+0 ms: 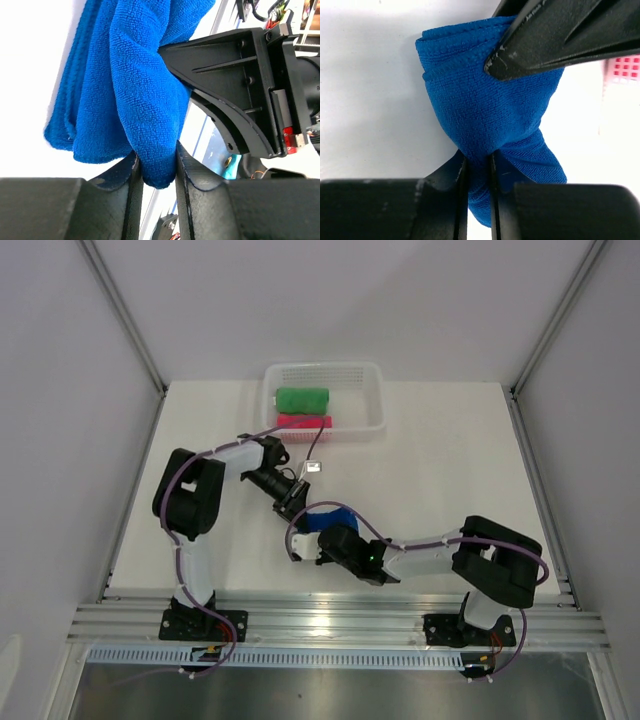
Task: Roll the towels
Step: Roll the towel, then place the rolled towel into the container
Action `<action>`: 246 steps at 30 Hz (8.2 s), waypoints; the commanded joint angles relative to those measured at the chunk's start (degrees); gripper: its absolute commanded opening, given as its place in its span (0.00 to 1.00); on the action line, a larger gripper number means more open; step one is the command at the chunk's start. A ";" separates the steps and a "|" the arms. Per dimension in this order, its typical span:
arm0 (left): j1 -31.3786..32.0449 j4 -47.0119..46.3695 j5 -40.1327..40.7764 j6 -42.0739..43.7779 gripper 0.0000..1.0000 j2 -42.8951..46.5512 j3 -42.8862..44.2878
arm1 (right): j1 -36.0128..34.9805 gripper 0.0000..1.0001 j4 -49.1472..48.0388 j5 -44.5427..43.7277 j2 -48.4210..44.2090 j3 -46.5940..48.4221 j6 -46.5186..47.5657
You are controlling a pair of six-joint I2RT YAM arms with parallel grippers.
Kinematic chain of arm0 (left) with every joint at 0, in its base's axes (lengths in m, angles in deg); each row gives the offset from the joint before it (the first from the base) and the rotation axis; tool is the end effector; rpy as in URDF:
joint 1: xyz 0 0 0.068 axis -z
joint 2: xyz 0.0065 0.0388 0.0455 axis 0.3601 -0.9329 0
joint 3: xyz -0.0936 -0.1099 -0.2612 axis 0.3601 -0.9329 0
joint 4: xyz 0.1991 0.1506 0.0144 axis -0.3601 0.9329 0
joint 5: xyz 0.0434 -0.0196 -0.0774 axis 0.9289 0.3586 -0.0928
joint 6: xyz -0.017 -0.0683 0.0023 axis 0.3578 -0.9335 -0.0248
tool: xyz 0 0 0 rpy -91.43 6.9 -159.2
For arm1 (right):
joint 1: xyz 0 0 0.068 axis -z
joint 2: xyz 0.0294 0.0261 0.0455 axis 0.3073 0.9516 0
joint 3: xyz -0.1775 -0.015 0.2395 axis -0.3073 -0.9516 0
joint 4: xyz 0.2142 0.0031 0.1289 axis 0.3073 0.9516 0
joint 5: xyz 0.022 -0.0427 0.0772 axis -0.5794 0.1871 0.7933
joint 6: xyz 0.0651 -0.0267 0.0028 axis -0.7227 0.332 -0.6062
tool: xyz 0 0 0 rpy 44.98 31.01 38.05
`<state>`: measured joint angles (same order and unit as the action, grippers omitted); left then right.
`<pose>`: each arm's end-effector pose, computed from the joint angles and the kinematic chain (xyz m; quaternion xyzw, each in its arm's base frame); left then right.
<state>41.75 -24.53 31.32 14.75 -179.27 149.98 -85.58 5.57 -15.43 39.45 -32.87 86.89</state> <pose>0.3025 -0.1658 0.1679 -0.3145 -0.8169 0.4808 0.0507 0.1432 0.2948 0.1658 -0.6832 0.5797 -0.0658 0.4392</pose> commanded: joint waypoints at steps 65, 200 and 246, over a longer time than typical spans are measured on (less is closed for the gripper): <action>15.12 -26.80 31.33 46.59 1.00 48.29 -33.71 | 18.81 0.03 20.02 53.16 8.18 18.75 -34.09; 5.46 -20.39 14.45 27.42 0.11 39.06 -30.82 | 2.47 0.99 -24.88 27.41 -5.37 -10.43 -22.14; -11.41 -4.40 9.97 19.34 0.68 45.39 -17.28 | 1.76 0.25 3.15 9.31 8.09 4.95 -33.39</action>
<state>32.66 -31.37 45.74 36.24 -136.13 130.65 -84.99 0.06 -2.39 45.05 -28.24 56.64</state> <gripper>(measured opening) 0.681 0.417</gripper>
